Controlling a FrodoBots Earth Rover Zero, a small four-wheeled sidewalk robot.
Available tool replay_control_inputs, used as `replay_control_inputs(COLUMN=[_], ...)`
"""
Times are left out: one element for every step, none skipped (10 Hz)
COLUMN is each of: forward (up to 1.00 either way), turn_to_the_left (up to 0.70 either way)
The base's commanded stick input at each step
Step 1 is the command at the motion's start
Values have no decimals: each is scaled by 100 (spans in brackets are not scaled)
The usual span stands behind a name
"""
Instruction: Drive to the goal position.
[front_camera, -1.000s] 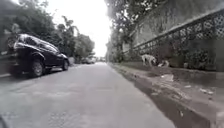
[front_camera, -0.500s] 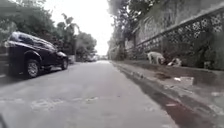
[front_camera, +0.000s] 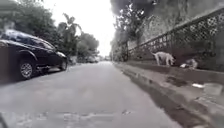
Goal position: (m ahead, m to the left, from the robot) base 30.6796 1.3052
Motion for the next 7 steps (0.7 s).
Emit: replay_control_inputs(forward=[100, 100, 100, 100, 100, 100, 100], turn_to_the_left=[0, 0, 0, 0, 0, 0, 0])
